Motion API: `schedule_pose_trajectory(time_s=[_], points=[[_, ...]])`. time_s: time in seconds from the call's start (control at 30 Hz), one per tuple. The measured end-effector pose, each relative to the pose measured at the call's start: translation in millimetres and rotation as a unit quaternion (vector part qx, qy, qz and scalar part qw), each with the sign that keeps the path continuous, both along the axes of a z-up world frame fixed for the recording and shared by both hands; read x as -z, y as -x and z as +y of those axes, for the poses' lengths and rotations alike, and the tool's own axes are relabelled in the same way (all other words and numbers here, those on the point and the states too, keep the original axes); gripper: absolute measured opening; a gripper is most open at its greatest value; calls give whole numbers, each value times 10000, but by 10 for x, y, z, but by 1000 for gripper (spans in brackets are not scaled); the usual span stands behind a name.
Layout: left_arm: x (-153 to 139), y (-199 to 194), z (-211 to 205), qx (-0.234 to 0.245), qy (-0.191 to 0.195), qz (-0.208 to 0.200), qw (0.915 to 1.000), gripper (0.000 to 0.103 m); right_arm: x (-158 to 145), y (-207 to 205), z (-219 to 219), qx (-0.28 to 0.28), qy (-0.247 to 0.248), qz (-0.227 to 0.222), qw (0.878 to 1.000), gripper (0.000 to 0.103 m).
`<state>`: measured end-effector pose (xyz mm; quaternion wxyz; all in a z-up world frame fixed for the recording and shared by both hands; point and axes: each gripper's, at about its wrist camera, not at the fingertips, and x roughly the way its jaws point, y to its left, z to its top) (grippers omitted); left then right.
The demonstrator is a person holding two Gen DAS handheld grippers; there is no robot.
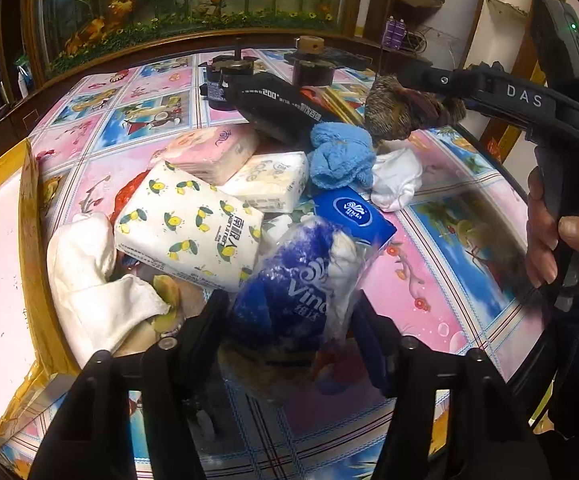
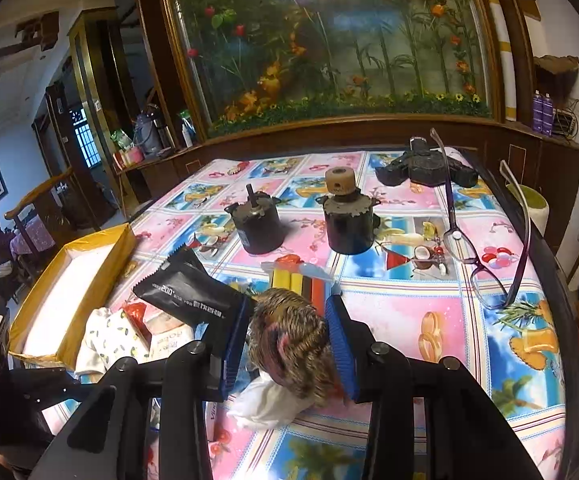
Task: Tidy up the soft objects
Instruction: 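Grasp the brown knit glove with the right tool while the left tool grasps the blue wrapped pack, then carry the glove in the right tool while the left tool carries the pack over the yellow tray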
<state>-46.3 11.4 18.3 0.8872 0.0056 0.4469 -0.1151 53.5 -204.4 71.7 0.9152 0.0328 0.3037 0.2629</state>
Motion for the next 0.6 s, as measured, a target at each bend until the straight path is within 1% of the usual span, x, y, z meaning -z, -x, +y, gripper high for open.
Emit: schedule_pose_trajectory(time_s=[0.03,0.1,0.13,0.17,0.27,0.4,0.43,0.57,0.6], points=[[11,-4,-6,-21,-5,17,10000,56,9,-5,-3,20,43,44,10000,43],[22,-9,8,-51,23,30,10000,54,44,-28,-20,79,105,196,9997,44],[22,-11,13,-56,42,35,10000,54,71,-49,-34,118,129,311,9994,49],[20,-12,18,-65,60,42,10000,54,107,-80,-47,133,139,448,9988,57],[23,-15,21,-86,87,59,9999,54,195,-146,-59,156,176,711,9972,60],[35,-15,4,-93,16,40,9999,54,258,-170,-44,151,264,834,9961,62],[33,-9,3,-100,22,13,9999,51,273,-173,-38,144,310,857,9957,64],[19,6,37,-129,161,-14,9998,48,338,-169,0,103,518,961,9940,70],[13,7,56,-158,221,-9,9996,48,353,-165,14,113,592,974,9934,70]])
